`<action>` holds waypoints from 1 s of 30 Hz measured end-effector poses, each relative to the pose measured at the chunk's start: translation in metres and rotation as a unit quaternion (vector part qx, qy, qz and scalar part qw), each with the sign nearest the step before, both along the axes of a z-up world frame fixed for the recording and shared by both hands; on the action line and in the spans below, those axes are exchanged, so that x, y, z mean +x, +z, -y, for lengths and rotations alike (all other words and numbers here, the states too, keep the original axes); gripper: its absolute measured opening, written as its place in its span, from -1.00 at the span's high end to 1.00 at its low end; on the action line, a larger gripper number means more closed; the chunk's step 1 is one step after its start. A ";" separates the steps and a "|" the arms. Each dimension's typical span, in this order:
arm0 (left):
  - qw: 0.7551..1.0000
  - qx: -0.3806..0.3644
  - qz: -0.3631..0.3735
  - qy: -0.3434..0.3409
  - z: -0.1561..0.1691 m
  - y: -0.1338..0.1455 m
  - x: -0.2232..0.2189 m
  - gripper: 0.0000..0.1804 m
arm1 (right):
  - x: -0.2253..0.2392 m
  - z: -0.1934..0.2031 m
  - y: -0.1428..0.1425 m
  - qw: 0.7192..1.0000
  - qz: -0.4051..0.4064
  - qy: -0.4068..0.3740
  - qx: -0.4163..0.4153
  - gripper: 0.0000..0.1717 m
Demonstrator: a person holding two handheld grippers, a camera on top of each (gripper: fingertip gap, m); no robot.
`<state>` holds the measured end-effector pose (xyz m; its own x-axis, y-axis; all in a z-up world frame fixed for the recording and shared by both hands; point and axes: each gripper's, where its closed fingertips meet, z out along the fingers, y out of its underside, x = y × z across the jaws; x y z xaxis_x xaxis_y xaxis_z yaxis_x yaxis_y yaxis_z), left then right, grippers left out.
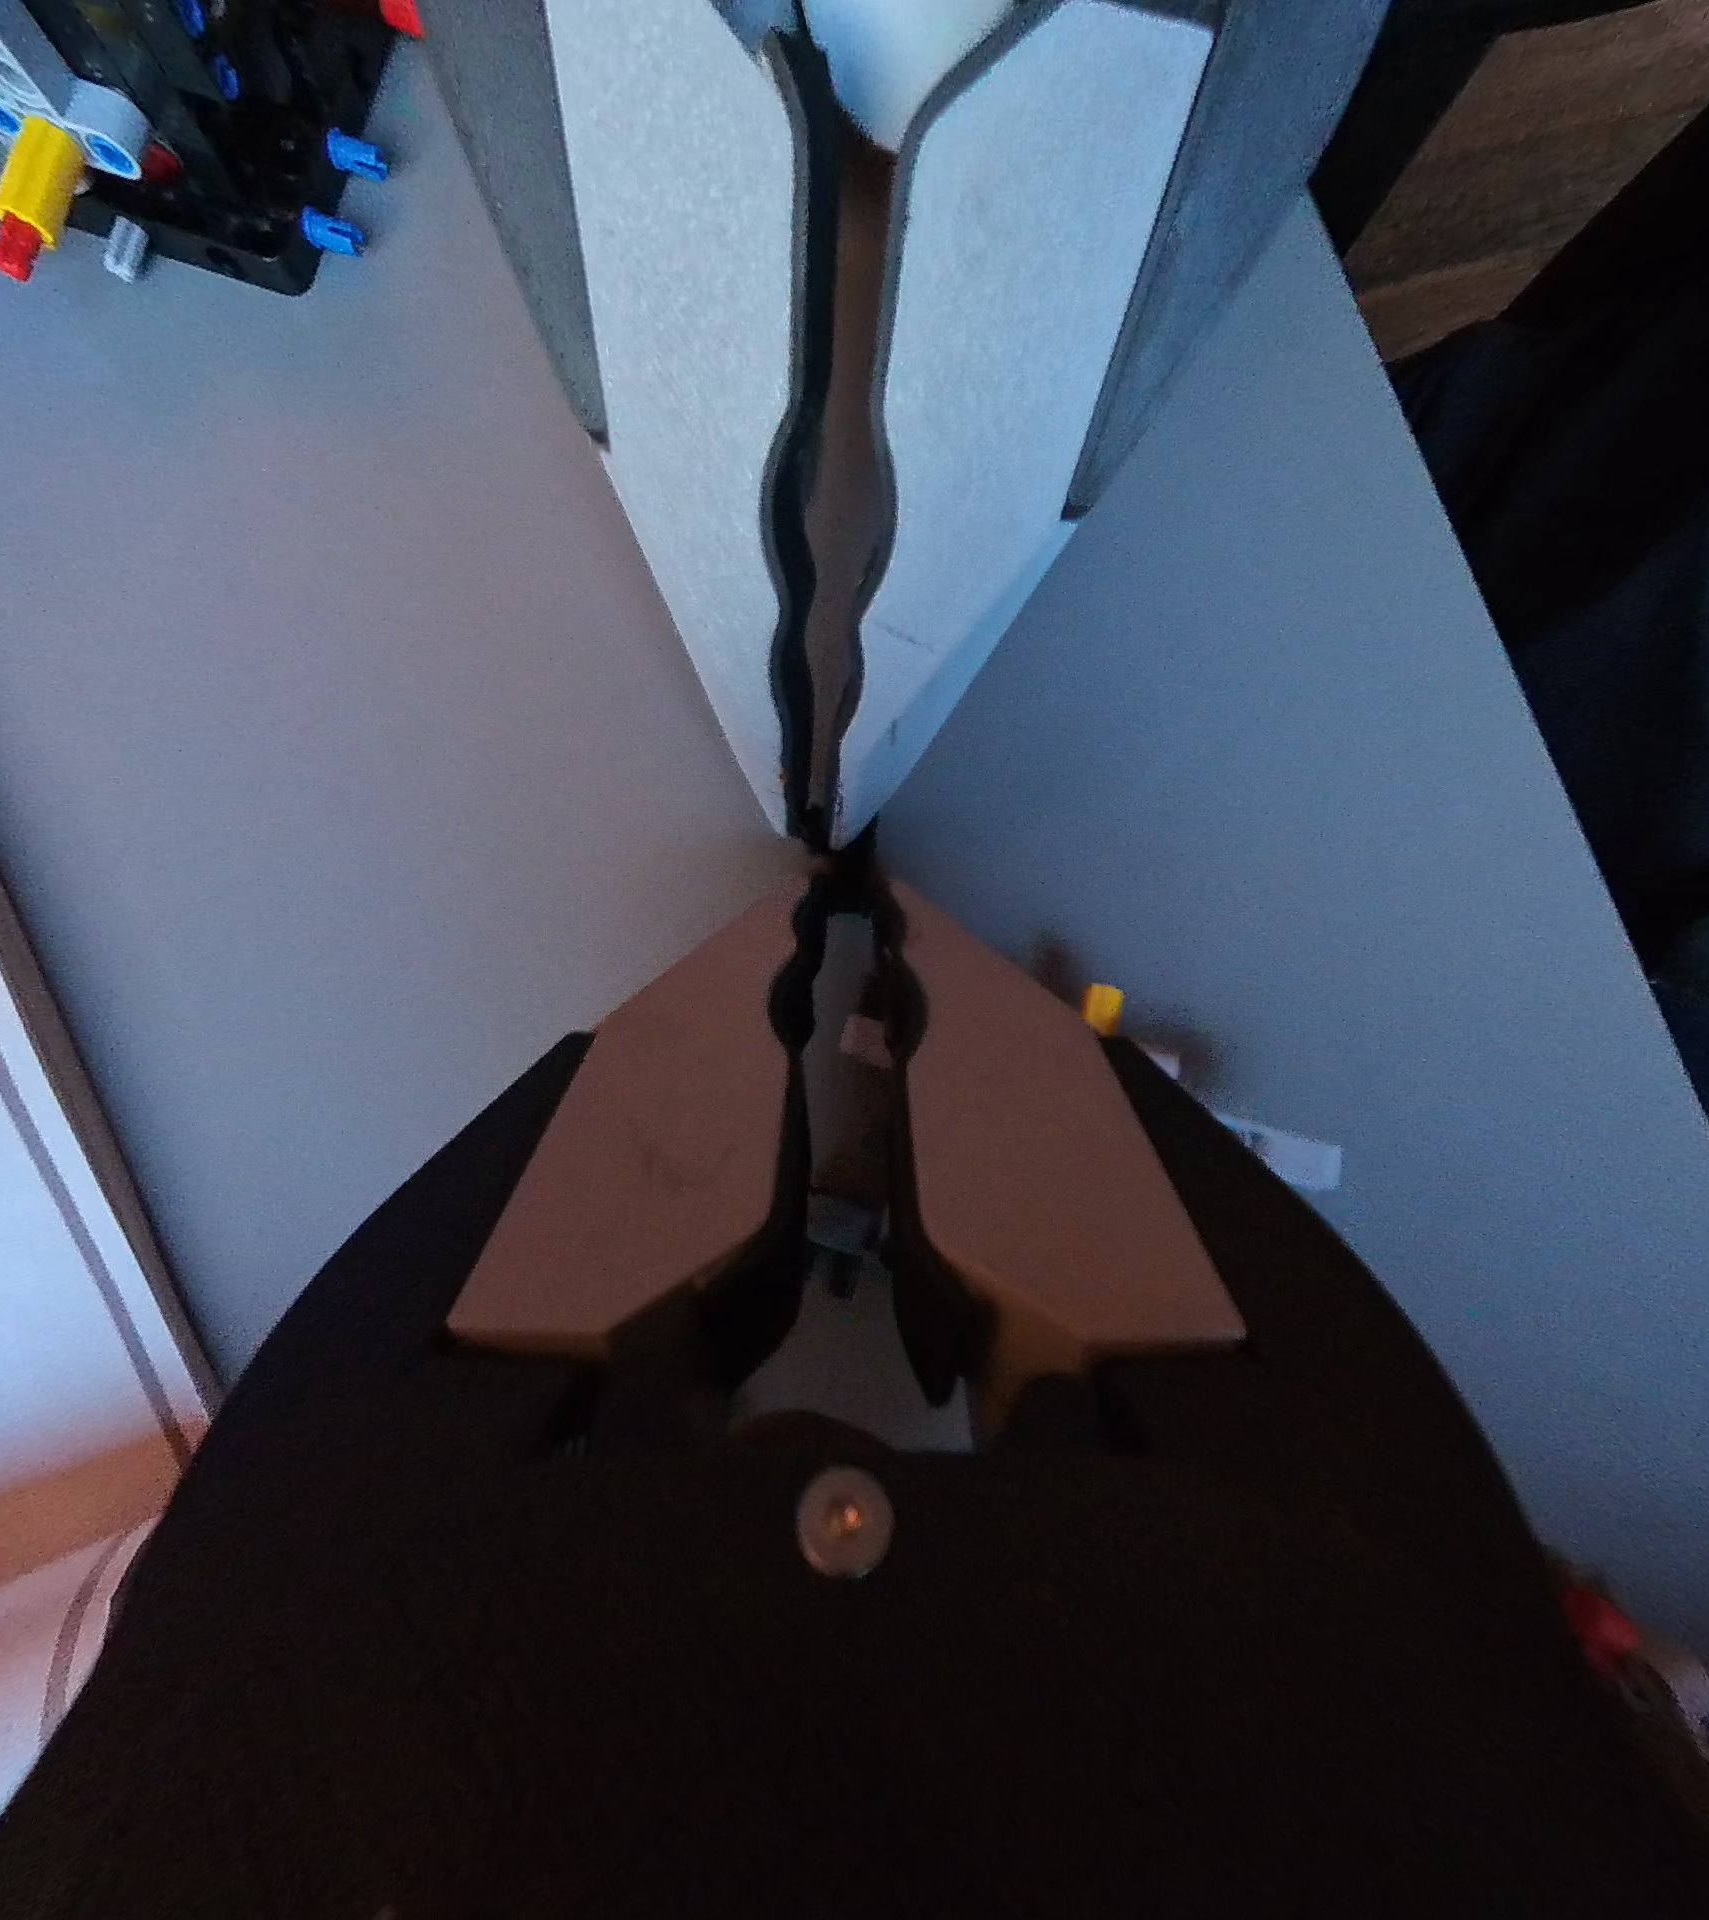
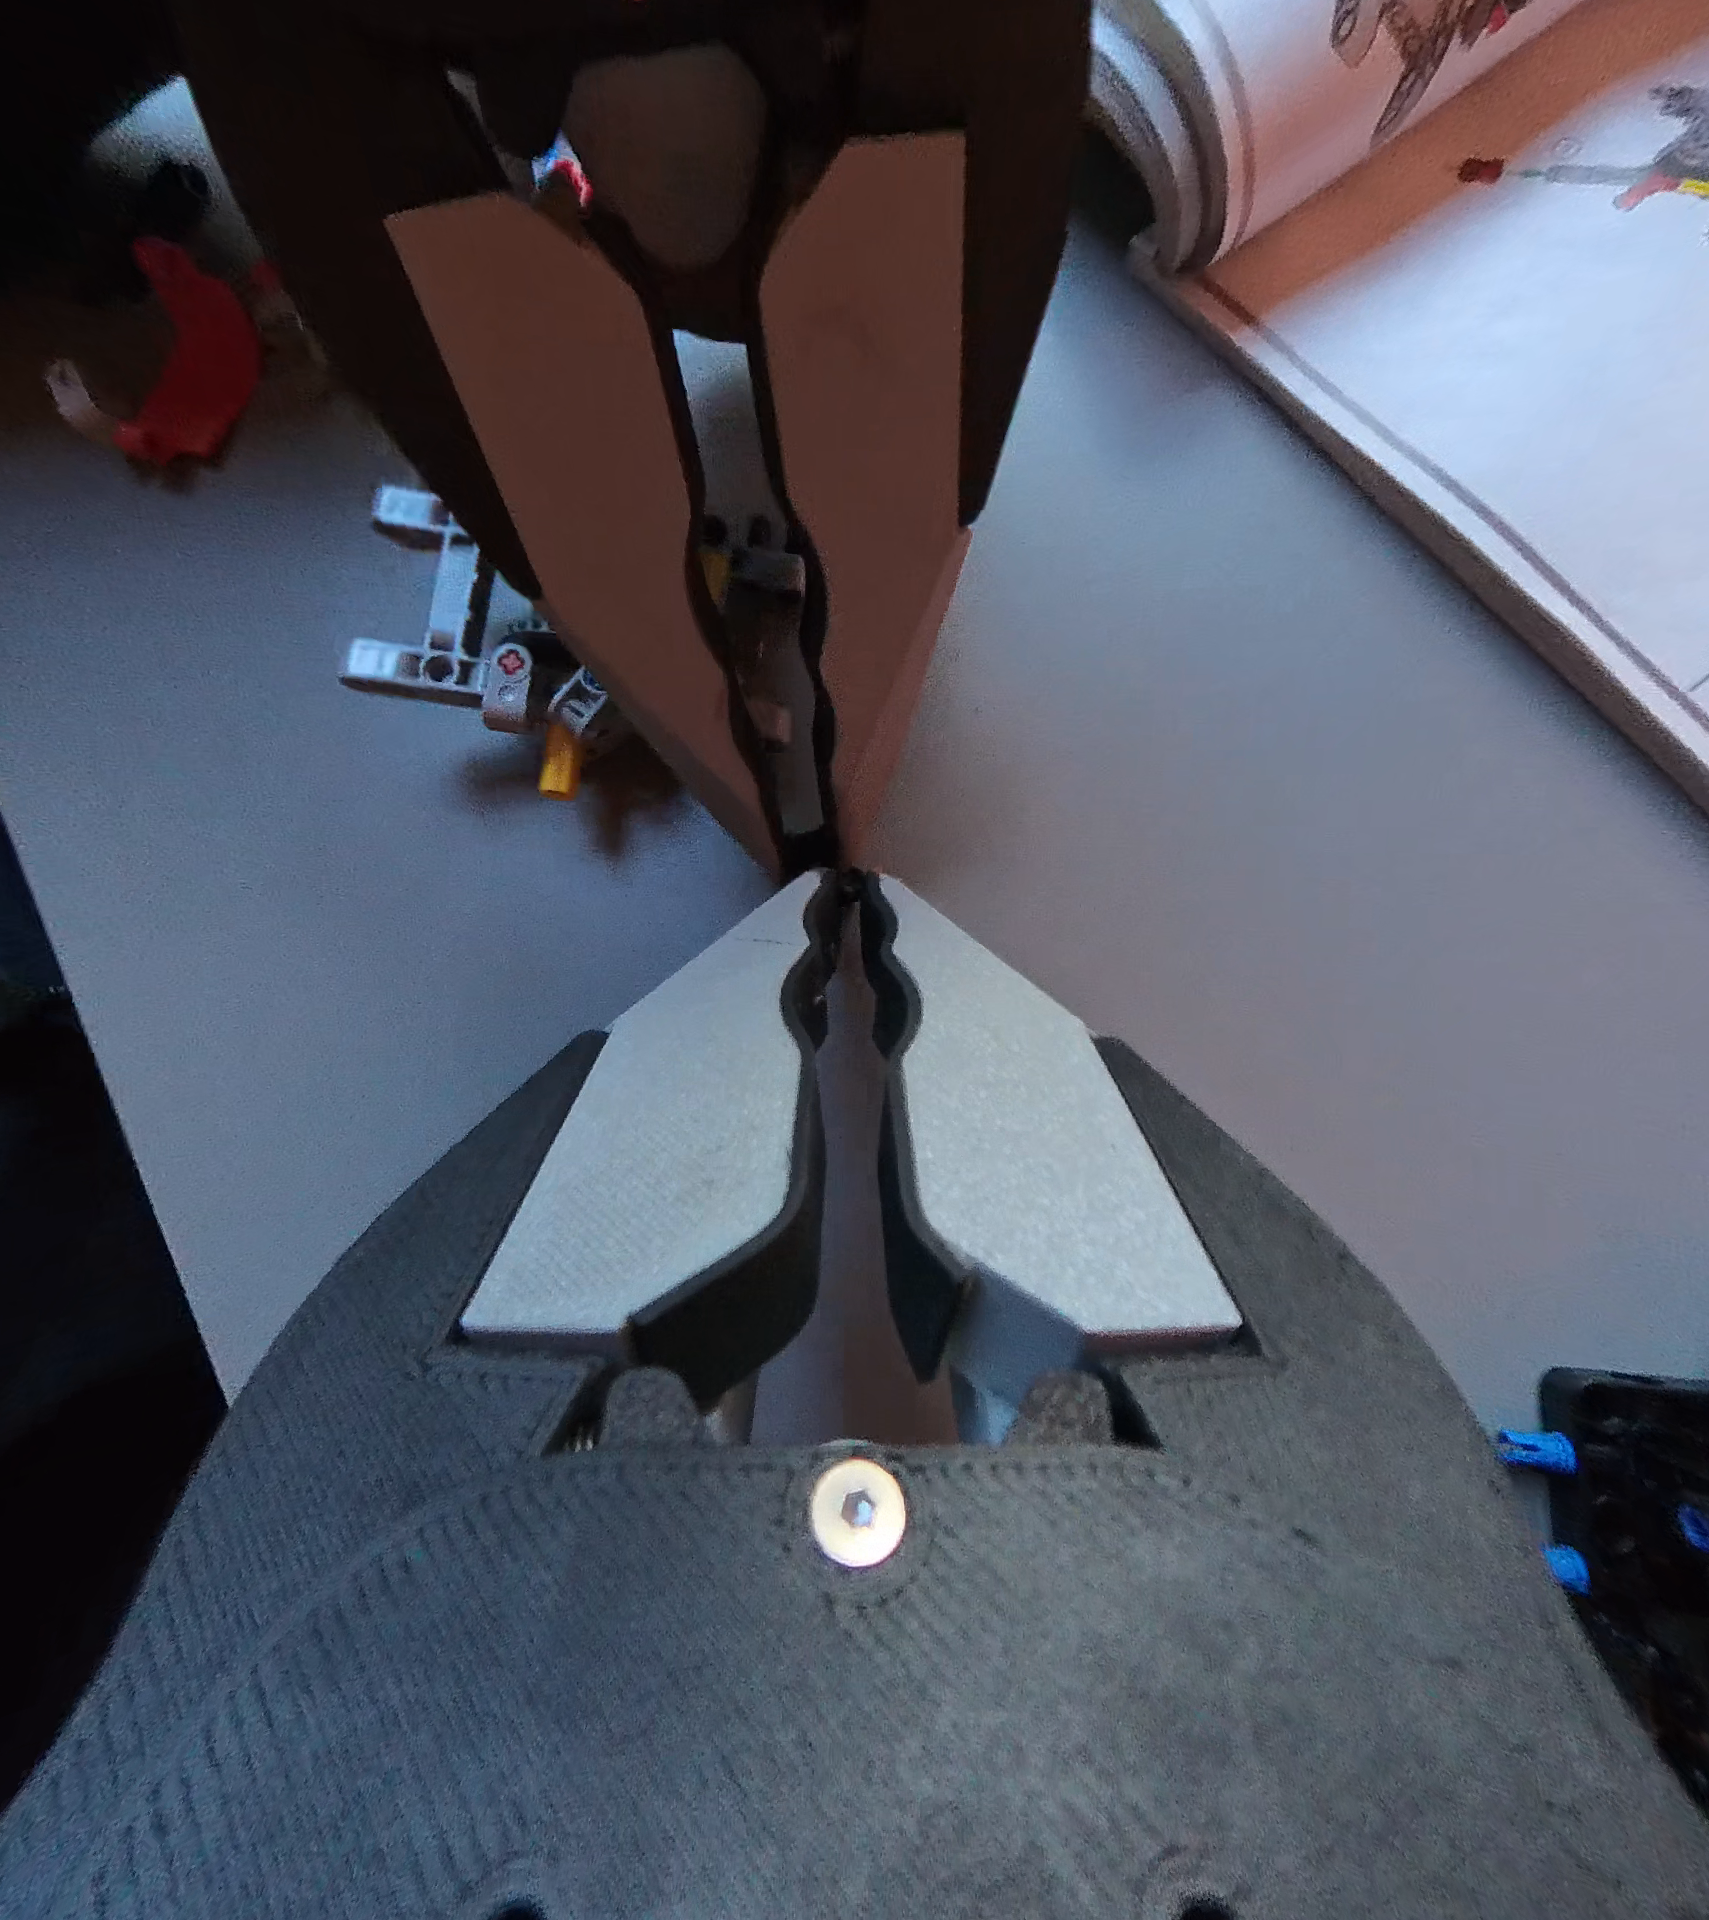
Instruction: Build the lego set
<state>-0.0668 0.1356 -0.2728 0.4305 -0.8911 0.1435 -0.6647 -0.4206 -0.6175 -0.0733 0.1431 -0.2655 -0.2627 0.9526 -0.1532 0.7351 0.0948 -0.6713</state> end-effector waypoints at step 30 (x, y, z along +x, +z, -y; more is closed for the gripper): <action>1.000 -0.007 0.021 0.009 -0.004 0.000 0.002 0.94 | 0.002 0.004 0.008 0.988 -0.022 0.079 0.129 0.99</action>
<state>-0.0643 0.1396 -0.2725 0.4393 -0.8812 0.1748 -0.6302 -0.4409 -0.6391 -0.0715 0.1395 -0.2571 -0.4126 0.9049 0.1041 0.6683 0.3784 -0.6404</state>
